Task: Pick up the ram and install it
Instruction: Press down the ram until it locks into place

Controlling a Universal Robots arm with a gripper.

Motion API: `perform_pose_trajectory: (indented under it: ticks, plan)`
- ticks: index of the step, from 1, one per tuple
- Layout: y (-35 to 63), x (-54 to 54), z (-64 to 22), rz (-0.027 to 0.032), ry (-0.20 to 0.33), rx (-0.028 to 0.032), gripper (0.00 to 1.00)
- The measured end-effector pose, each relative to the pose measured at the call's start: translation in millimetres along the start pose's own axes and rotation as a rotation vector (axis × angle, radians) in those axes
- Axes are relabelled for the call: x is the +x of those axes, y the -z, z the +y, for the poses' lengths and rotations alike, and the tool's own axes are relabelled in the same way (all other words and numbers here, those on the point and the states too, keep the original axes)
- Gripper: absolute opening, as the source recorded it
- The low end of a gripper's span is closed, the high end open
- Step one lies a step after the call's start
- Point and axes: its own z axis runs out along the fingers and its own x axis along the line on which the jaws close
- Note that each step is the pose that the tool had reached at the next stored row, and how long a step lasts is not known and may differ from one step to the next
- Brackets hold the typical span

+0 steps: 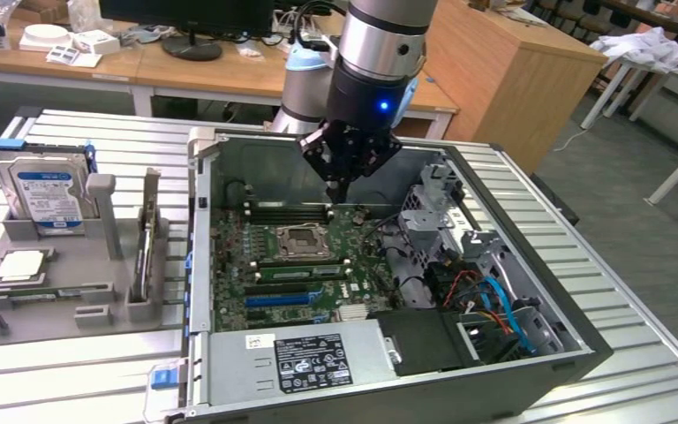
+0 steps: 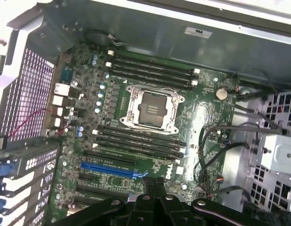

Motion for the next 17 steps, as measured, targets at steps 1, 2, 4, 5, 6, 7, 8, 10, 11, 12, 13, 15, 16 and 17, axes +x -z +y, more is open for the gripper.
perform_pose_trajectory:
  ticks: [1, 2, 4, 5, 6, 7, 8, 10, 11, 12, 13, 15, 16, 17]
  plan:
    - [-0.1, -0.1, 0.0, 0.0034, -0.008, -0.0006, 0.11]
    - [-0.1, 0.0, 0.0, 0.0084, -0.016, -0.0013, 0.11]
    - [0.0, 0.0, 0.0, 0.0178, -0.032, -0.0025, 0.11]
    - [0.0, 0.1, 0.0, 0.0191, -0.041, -0.0027, 0.11]
    - [0.0, 0.1, 0.0, 0.0192, -0.048, -0.0026, 0.11]
    - [-0.1, 0.1, 0.0, 0.0190, -0.051, -0.0026, 0.11]
    - [-0.1, 0.0, 0.0, 0.0187, -0.056, -0.0026, 0.11]
    - [-0.2, -0.1, 0.0, 0.0178, -0.078, -0.0024, 0.11]
    - [-0.4, -0.1, -0.1, 0.0173, -0.090, -0.0024, 0.11]
    - [-0.6, -0.1, -0.1, 0.0167, -0.103, -0.0024, 0.11]
    - [-0.8, -0.1, -0.1, 0.0161, -0.119, -0.0022, 0.11]
    - [-1.1, 0.0, -0.1, 0.0149, -0.151, -0.0018, 0.11]
    - [-1.2, 0.0, -0.1, 0.0149, -0.160, -0.0017, 0.11]
    - [-1.2, 0.0, -0.1, 0.0153, -0.160, -0.0017, 0.11]
